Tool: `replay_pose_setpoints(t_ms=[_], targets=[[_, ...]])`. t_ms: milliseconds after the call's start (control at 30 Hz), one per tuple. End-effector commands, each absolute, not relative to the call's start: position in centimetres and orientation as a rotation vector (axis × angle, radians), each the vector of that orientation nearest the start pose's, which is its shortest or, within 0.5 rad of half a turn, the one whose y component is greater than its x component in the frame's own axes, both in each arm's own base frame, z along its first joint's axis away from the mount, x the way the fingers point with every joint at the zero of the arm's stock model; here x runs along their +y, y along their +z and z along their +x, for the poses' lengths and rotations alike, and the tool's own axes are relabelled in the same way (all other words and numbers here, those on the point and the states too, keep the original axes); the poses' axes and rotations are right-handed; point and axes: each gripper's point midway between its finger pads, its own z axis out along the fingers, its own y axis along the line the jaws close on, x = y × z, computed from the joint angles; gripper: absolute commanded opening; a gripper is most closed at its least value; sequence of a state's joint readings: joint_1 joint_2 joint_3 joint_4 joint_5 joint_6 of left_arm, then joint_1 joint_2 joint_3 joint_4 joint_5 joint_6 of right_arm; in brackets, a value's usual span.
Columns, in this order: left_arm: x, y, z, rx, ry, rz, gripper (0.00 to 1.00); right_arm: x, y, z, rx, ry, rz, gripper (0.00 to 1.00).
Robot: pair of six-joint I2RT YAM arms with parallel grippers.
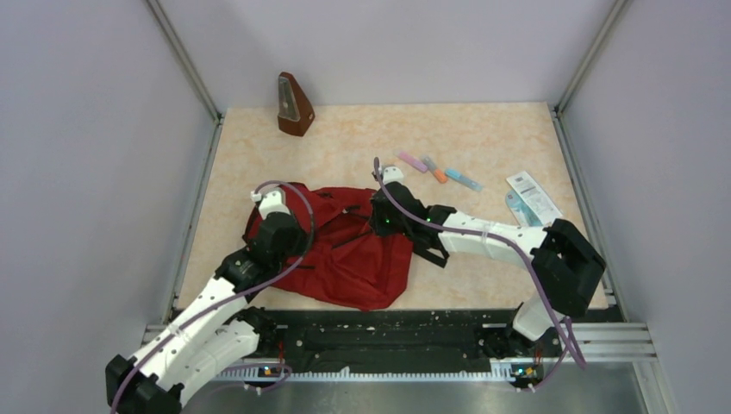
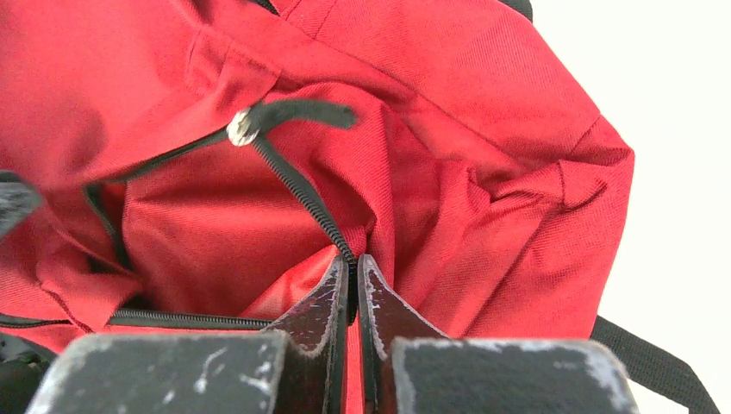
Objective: Pack the student bag
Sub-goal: Adjust the student bag at the center of the board.
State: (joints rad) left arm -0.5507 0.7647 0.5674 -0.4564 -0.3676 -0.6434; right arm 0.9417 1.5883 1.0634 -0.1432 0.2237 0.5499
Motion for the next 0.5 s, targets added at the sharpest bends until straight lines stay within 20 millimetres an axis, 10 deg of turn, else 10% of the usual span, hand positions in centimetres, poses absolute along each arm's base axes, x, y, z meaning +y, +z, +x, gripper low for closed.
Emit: replay_pose_setpoints(t_ms=[0, 200, 467], targets=[[-8.0, 17.2, 24.3, 2.05, -0.223, -0.349, 0.28, 31.9, 12.6, 28.2, 2.251, 0.445, -0.306, 0.0], [-9.4, 18.3, 25.0, 1.988, -0.328, -0.325, 0.59, 32.5, 12.7, 28.0, 2.247, 0.486, -0.318, 0.0], [-13.5, 13.7, 26.3, 2.194, -0.382, -0.194, 0.74, 32.7, 13.2, 28.0, 2.232, 0.506, -0.324, 0.0]])
